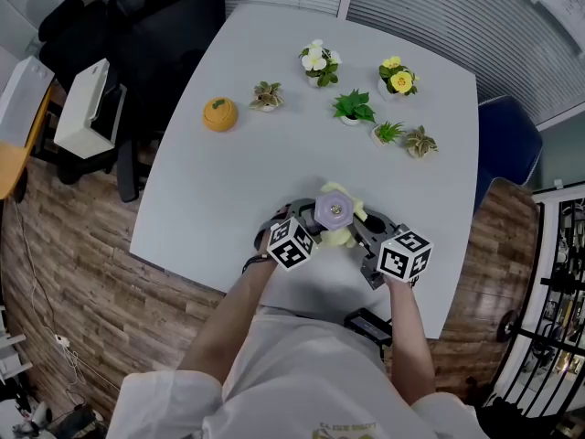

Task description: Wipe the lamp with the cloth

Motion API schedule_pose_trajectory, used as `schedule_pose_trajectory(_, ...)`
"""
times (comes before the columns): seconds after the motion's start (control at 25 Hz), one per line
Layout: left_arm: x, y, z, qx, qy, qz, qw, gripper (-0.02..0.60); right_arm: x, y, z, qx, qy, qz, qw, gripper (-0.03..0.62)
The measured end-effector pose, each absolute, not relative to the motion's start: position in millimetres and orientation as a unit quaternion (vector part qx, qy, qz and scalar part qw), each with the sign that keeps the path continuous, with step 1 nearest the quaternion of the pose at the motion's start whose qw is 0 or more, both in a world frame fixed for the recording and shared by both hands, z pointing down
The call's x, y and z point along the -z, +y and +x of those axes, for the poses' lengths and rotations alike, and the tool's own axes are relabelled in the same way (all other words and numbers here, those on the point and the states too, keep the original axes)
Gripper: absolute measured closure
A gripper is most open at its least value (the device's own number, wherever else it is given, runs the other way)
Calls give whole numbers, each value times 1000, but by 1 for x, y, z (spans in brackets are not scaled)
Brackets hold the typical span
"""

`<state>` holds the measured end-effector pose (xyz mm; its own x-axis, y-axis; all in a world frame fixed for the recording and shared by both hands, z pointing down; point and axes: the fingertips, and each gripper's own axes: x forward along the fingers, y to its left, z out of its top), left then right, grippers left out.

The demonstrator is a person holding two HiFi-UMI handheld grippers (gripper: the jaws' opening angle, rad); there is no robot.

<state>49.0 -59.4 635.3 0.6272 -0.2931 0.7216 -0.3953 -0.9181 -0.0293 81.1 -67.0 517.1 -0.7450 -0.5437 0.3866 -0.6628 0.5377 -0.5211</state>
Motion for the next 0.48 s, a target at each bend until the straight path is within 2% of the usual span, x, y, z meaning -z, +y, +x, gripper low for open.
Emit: schedule_pose_trajectory(0.48,-635,-59,50,-389,-190,899,69,276,-518,-41,78,-334,-875,337,96,568)
